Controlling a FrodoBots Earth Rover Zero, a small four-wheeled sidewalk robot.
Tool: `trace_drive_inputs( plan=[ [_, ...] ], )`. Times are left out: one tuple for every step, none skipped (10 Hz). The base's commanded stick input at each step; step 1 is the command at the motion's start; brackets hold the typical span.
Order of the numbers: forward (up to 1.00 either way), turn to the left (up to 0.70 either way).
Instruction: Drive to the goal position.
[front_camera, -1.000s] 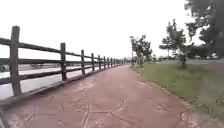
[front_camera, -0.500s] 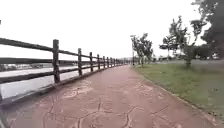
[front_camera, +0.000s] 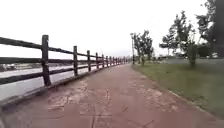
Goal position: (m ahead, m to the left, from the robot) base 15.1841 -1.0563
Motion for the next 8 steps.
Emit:
trace_drive_inputs(
  plan=[
    [1.0,0.0],
    [1.0,0.0],
    [1.0,0.0],
    [1.0,0.0],
    [1.0,0.0],
    [1.0,0.0],
    [1.0,0.0],
    [1.0,0.0]
  ],
)
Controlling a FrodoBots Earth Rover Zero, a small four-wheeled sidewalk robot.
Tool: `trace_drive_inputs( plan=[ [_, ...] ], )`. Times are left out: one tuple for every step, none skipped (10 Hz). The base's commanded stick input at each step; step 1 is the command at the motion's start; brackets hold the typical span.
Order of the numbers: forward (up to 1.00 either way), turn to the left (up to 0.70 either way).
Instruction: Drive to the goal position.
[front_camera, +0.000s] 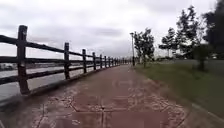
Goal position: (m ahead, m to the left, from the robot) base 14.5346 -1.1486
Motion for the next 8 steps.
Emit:
trace_drive_inputs(
  plan=[
    [1.0,0.0],
    [1.0,0.0],
    [1.0,0.0],
    [1.0,0.0],
    [1.0,0.0],
    [1.0,0.0],
    [1.0,0.0],
    [1.0,0.0]
  ],
)
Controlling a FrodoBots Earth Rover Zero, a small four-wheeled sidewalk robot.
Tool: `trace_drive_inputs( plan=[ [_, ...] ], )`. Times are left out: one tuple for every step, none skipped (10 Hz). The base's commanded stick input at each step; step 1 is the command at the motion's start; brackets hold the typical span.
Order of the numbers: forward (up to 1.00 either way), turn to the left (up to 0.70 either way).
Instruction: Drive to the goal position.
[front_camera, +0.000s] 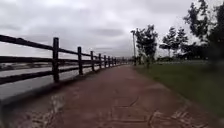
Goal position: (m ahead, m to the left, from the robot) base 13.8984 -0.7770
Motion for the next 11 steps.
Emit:
trace_drive_inputs(
  plan=[
    [1.0,0.0],
    [1.0,0.0],
    [1.0,0.0],
    [1.0,0.0],
    [1.0,0.0],
    [1.0,0.0],
    [1.0,0.0],
    [1.0,0.0],
    [1.0,0.0],
    [1.0,0.0],
    [1.0,0.0]
  ],
)
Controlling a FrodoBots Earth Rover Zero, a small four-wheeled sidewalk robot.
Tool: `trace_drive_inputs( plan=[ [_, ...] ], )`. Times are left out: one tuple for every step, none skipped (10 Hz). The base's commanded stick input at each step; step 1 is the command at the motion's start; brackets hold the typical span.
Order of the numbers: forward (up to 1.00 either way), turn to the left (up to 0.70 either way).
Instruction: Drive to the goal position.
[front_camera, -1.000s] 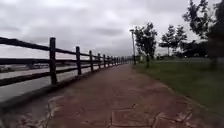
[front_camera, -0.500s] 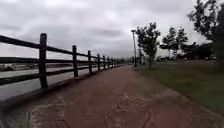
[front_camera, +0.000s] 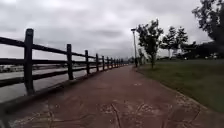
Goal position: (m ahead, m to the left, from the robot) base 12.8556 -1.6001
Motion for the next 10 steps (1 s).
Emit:
trace_drive_inputs(
  plan=[
    [1.0,0.0],
    [1.0,-0.17],
    [1.0,-0.35],
    [1.0,0.0],
    [1.0,0.0],
    [1.0,0.0],
    [1.0,0.0],
    [1.0,0.0],
    [1.0,0.0],
    [1.0,0.0]
  ],
)
